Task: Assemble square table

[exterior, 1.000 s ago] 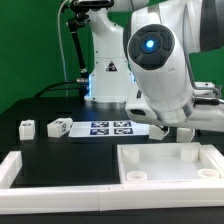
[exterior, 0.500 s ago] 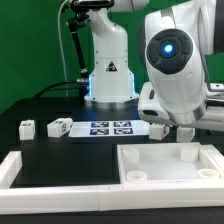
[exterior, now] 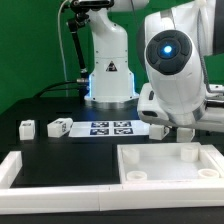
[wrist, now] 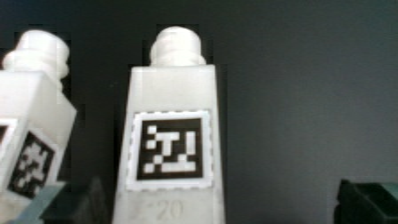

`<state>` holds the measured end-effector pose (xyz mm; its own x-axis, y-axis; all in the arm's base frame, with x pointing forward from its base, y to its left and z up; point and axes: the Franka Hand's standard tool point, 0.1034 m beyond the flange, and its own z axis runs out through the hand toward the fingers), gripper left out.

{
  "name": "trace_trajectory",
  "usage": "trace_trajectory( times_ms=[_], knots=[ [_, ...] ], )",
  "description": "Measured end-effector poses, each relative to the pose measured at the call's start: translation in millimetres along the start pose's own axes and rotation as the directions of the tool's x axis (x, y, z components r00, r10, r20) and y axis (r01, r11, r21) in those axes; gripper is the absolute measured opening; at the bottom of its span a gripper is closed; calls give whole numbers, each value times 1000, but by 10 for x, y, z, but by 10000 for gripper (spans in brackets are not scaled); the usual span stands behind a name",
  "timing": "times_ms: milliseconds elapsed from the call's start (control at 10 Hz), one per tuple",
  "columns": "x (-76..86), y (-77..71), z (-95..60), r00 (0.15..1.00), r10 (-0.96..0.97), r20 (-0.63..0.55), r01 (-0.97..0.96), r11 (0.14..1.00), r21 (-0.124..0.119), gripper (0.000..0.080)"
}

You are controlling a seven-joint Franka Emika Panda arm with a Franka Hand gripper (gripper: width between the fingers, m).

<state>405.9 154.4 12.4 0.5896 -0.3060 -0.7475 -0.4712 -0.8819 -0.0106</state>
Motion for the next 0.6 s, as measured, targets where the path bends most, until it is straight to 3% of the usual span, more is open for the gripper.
trace_trajectory(
  times_ms=[200, 500, 600],
  knots=[
    [10, -11, 106, 1000, 4, 19, -4, 1000, -5, 649],
    [18, 0, 98, 1000, 6, 18, -6, 1000, -4, 649],
    [18, 0, 98, 1000, 6, 18, -6, 1000, -4, 524]
  ],
)
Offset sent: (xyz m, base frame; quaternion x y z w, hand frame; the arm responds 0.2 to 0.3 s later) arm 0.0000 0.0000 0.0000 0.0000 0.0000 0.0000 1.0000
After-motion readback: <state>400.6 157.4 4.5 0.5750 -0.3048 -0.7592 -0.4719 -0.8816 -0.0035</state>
